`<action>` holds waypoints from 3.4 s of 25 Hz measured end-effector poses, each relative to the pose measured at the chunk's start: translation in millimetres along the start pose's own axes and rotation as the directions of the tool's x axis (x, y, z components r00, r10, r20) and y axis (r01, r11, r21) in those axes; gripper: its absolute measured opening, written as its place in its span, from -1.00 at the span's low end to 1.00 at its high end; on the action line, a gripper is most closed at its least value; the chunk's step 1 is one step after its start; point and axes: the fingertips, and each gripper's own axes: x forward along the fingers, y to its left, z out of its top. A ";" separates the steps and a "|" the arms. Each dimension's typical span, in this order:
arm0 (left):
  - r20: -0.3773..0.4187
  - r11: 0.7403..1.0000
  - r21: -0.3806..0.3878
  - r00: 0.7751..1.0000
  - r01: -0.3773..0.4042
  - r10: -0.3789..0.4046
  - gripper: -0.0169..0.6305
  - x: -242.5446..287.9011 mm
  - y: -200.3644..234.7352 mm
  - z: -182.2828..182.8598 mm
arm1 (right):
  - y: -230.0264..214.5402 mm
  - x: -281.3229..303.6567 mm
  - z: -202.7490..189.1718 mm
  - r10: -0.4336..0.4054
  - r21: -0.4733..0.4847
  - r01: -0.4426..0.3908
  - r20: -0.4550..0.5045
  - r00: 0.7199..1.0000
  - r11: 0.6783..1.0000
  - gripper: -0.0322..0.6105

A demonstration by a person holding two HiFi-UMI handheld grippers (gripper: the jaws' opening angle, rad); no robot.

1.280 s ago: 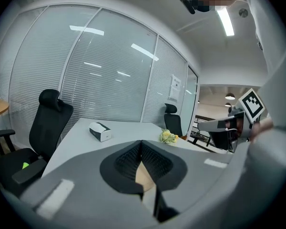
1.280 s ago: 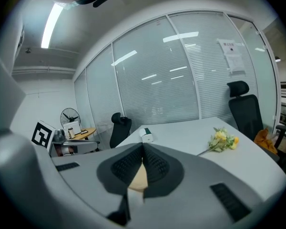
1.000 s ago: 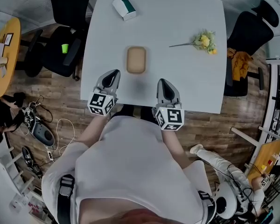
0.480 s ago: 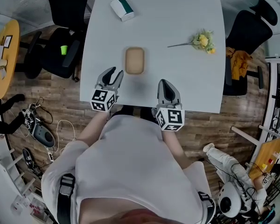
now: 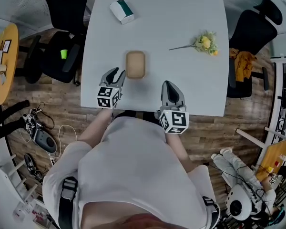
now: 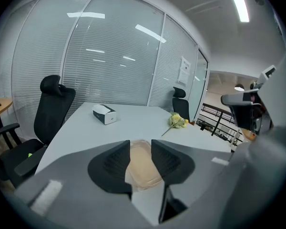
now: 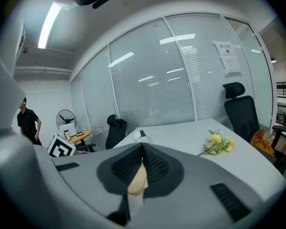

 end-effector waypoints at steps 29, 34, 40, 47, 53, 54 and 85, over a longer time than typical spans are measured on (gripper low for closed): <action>-0.318 0.990 -0.118 0.947 -0.079 0.038 -0.57 78.5 42.8 -77.5 | -24.1 9.5 4.2 -0.044 0.019 0.044 -0.013 0.999 0.999 -0.88; -0.325 0.990 -0.119 0.945 -0.072 0.029 -0.60 80.9 39.1 -78.2 | -27.1 8.5 4.0 -0.049 0.021 0.050 -0.014 0.999 0.999 -0.88; -0.320 0.991 -0.121 0.947 -0.064 0.022 -0.82 83.3 35.8 -77.0 | -28.0 10.0 3.9 -0.051 0.023 0.052 -0.015 0.999 0.998 -0.88; -0.321 0.993 -0.104 0.947 -0.060 0.023 -0.85 83.8 34.8 -75.8 | -28.9 9.0 3.4 -0.048 0.026 0.049 -0.015 0.999 0.998 -0.88; -0.305 0.994 -0.097 0.952 -0.057 0.025 -0.86 83.4 35.2 -70.9 | -28.6 8.8 4.1 -0.047 0.028 0.047 -0.012 0.999 0.998 -0.87; -0.301 0.994 -0.095 0.953 -0.056 0.025 -0.86 83.2 35.3 -69.8 | -28.5 8.6 3.8 -0.047 0.029 0.047 -0.012 0.999 0.998 -0.88; 0.091 1.000 0.014 0.996 0.011 -0.012 -0.87 20.9 -6.6 56.0 | -14.0 -10.7 14.2 -0.022 0.017 0.021 0.044 0.999 1.000 -0.88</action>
